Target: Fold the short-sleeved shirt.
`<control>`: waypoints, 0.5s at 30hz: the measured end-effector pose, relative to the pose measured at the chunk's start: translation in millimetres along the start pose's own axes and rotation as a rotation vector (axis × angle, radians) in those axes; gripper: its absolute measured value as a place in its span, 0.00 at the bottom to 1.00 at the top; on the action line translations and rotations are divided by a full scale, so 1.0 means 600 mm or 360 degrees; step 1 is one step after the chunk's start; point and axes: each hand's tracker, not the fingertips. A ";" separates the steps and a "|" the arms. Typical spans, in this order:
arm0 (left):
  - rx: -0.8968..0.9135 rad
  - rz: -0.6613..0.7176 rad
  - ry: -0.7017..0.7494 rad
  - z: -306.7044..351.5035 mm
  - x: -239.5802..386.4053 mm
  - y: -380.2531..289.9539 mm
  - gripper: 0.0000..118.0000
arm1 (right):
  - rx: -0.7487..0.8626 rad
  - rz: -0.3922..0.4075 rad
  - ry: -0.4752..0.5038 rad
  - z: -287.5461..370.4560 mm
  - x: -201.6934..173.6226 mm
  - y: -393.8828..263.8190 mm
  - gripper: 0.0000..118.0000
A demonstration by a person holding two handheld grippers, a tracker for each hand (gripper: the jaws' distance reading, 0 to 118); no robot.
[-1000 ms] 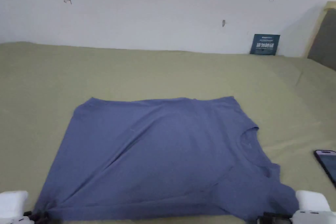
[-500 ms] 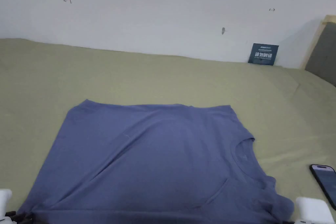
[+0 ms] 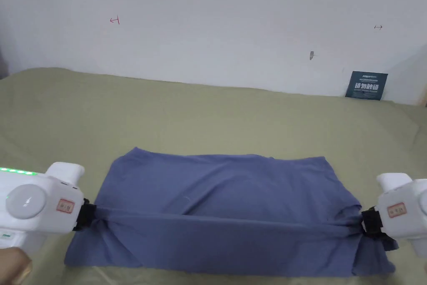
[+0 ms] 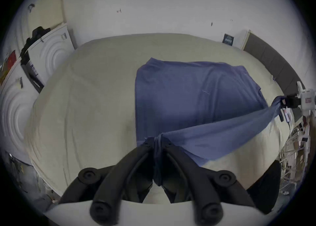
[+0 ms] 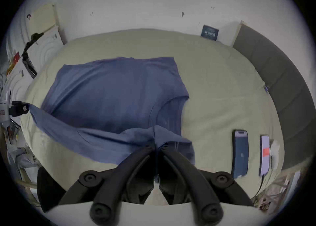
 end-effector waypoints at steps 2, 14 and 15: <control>-0.0096 0.0033 -0.0039 -0.036 -0.004 0.020 0.07 | -0.0047 -0.0050 -0.0005 -0.039 -0.003 0.020 0.02; 0.0047 0.0204 -0.0012 0.001 -0.014 0.007 0.74 | 0.0196 -0.0139 0.0092 -0.002 -0.007 -0.011 0.80; 0.0095 0.0149 -0.0002 0.021 -0.005 -0.001 0.74 | 0.0241 -0.0112 0.0090 0.018 -0.012 -0.021 0.81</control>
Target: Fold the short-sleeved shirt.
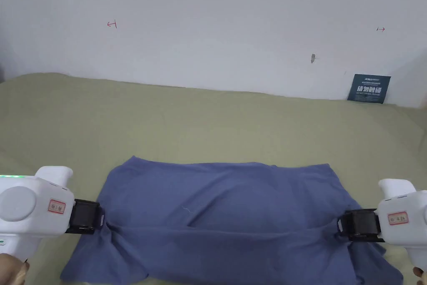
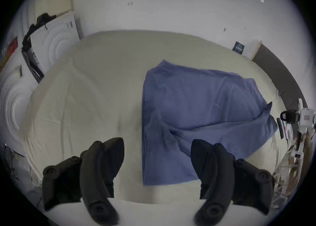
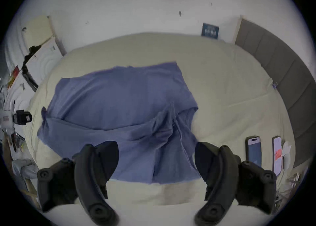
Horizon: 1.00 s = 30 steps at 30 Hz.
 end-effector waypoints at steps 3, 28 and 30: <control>0.0116 -0.0105 0.0075 0.051 0.022 -0.042 0.71 | 0.0077 0.0032 -0.0015 0.060 -0.016 -0.044 0.73; -0.0172 0.0151 0.0107 -0.159 -0.056 -0.084 0.81 | -0.0105 -0.0120 -0.0048 0.040 0.017 -0.157 0.00; -0.0104 0.0178 0.0111 -0.141 -0.036 -0.094 0.64 | -0.0107 -0.0114 -0.0072 0.029 0.025 -0.144 0.00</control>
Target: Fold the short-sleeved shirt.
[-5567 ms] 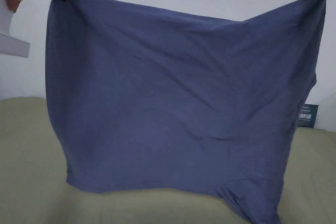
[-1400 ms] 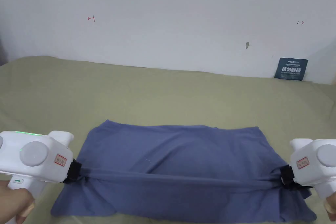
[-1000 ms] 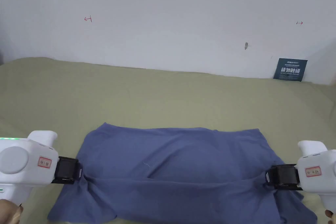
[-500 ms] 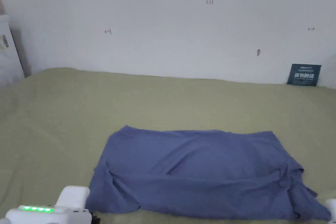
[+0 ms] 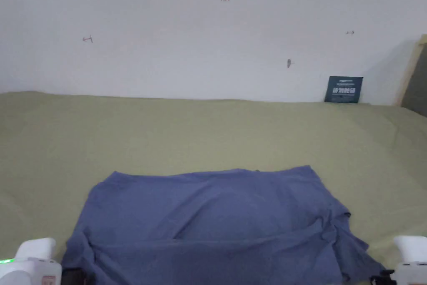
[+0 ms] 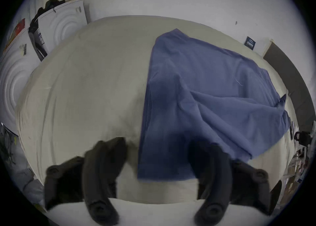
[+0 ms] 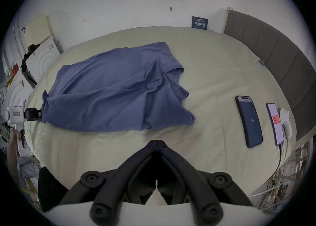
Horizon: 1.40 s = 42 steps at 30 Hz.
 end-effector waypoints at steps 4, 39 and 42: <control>0.0095 -0.0027 -0.0033 0.025 0.003 -0.014 0.03 | -0.0071 -0.0059 -0.0023 -0.042 0.022 0.051 0.81; -0.0056 0.0021 -0.0258 0.209 -0.049 -0.170 0.03 | -0.0251 -0.0100 0.0074 0.117 0.051 -0.136 0.02; -0.0128 0.0065 -0.0254 0.195 -0.049 -0.227 0.03 | -0.0310 -0.0153 0.0071 0.108 0.061 -0.186 0.02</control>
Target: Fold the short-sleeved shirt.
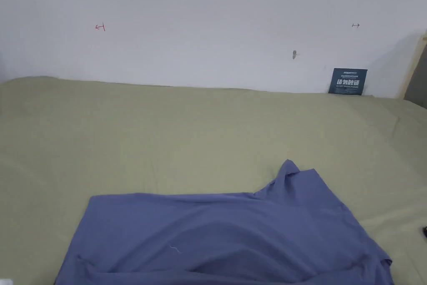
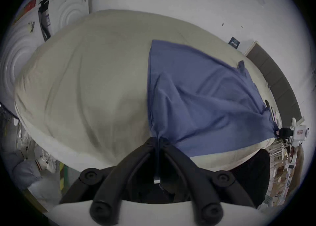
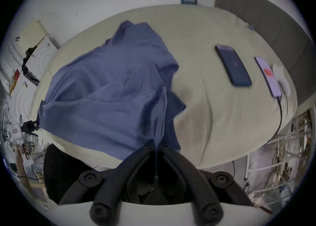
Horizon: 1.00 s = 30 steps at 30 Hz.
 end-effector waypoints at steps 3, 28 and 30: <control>0.0005 0.0025 0.0001 -0.007 -0.004 -0.024 0.03 | -0.0018 -0.0053 -0.0008 -0.022 0.018 -0.015 0.02; 0.0258 -0.0219 0.0032 0.017 0.121 0.151 0.00 | 0.0249 0.0210 0.0001 -0.028 -0.161 0.172 0.00; 0.0269 -0.0195 0.0000 0.005 0.126 0.193 0.00 | 0.0231 0.0200 0.0014 -0.041 -0.164 0.189 0.00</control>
